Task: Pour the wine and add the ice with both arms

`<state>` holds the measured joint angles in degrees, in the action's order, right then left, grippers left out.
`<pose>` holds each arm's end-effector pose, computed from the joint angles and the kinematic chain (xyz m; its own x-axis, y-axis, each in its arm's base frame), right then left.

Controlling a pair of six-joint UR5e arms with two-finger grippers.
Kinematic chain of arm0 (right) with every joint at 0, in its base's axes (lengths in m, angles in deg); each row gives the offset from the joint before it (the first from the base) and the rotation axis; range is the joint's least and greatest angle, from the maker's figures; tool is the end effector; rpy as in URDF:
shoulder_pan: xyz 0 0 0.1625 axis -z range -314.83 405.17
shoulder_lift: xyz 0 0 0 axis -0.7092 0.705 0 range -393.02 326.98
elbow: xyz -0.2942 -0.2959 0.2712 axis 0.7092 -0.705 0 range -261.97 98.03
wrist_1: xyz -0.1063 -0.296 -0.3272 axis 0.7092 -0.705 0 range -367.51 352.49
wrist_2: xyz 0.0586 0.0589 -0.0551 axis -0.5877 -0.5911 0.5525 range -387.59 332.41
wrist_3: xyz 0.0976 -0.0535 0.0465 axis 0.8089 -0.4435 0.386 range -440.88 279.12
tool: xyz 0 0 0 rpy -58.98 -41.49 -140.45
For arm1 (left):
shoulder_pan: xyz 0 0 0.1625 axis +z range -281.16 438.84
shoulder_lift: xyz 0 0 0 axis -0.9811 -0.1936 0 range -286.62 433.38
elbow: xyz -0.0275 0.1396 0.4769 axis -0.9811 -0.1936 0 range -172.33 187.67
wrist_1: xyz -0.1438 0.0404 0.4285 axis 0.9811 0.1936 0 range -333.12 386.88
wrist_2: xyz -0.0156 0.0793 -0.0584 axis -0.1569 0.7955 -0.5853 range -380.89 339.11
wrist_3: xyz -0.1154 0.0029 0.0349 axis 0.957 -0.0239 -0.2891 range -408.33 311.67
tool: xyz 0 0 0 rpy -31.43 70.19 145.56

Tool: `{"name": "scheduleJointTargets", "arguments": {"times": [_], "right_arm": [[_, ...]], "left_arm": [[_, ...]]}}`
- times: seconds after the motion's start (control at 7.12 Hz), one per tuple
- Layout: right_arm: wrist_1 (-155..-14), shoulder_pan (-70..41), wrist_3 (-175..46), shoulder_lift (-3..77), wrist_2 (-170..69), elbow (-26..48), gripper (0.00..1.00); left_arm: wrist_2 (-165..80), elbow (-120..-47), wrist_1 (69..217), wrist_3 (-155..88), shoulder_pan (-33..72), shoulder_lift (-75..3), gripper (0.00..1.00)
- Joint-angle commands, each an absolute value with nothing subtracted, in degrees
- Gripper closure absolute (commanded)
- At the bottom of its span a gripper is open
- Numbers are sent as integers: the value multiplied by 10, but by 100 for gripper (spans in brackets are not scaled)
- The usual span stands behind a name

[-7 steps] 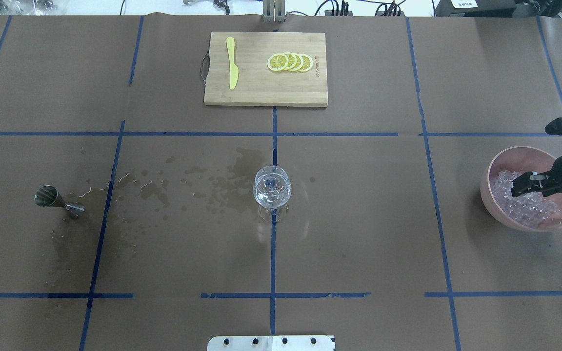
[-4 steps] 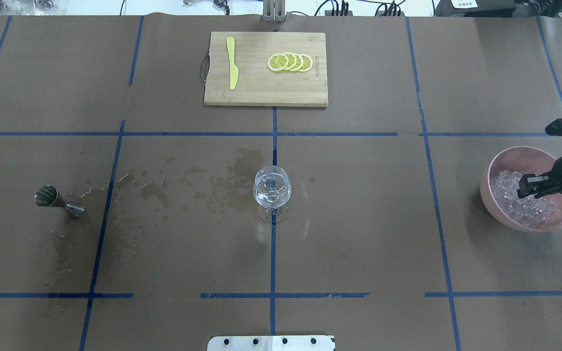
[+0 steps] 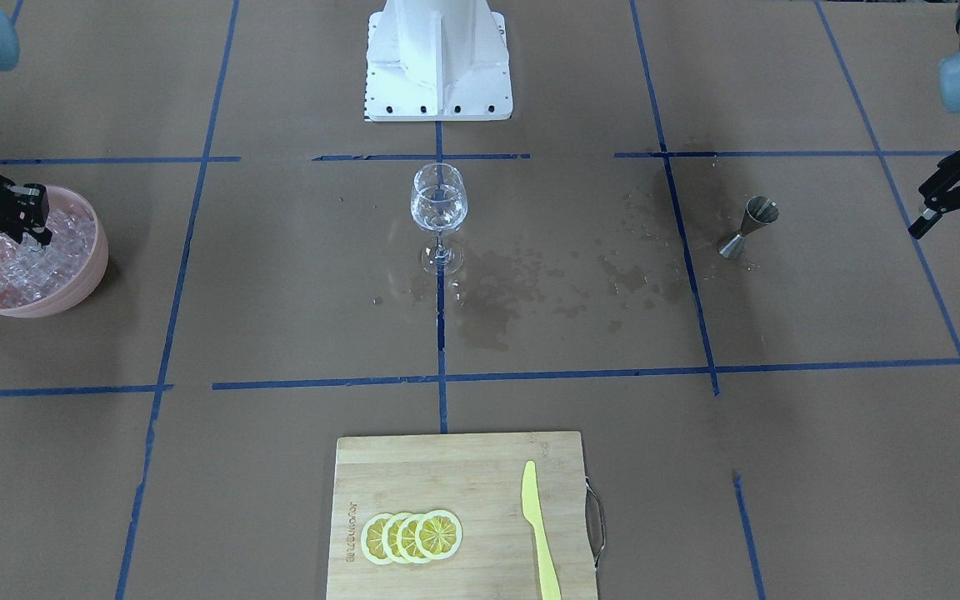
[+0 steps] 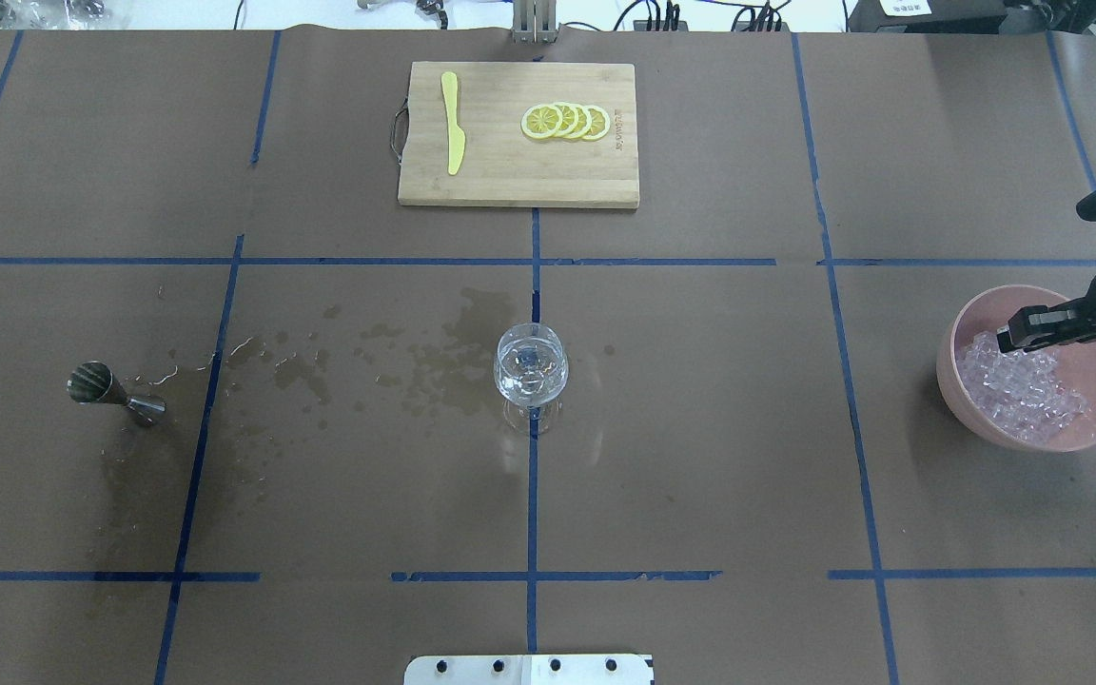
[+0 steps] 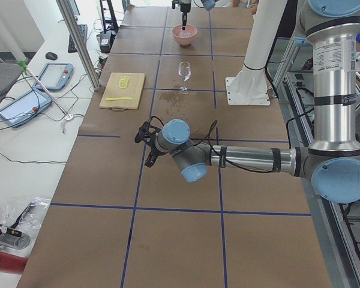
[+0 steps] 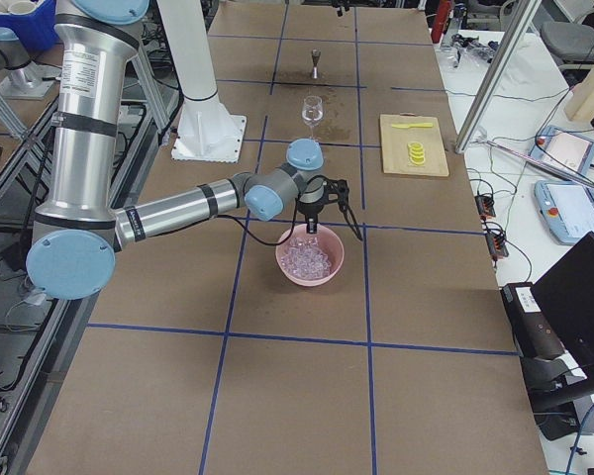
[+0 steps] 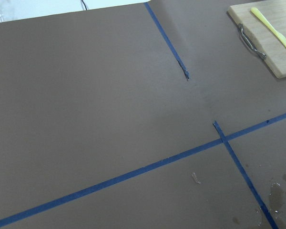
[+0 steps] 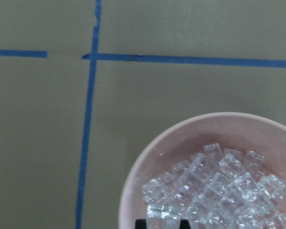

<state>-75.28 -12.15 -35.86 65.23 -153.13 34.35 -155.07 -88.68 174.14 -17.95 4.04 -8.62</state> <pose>-0.2063 -0.4386 0.5307 0.6318 -0.0800 0.7710 -0.0500 0.9884 0.1435 0.0816 -0.4878 0.6344 0.5419 0.3654 -0.7568 0.1459 0.8459 0.5130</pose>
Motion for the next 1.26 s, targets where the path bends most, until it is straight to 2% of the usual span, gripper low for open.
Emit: {"name": "scheduleJointTargets", "arguments": {"times": [0.0, 0.42, 0.7, 0.84, 1.12], "right_arm": [[-754, -112, -265, 588, -1534, 370, 100], [-764, -8, -53, 445, -1499, 364, 100], [-917, 94, 24, 275, -1388, 346, 100], [-935, 117, 59, 231, -1378, 327, 100], [-937, 161, 83, 206, -1316, 321, 100]], "left_arm": [[-1549, -888, 1753, -181, 40, -63, 0], [-1547, -886, 1754, -178, 41, -69, 0], [-1547, -883, 1754, -178, 42, -73, 0], [-1547, -882, 1754, -178, 42, -74, 0], [-1547, -883, 1754, -178, 42, -74, 0]]}}
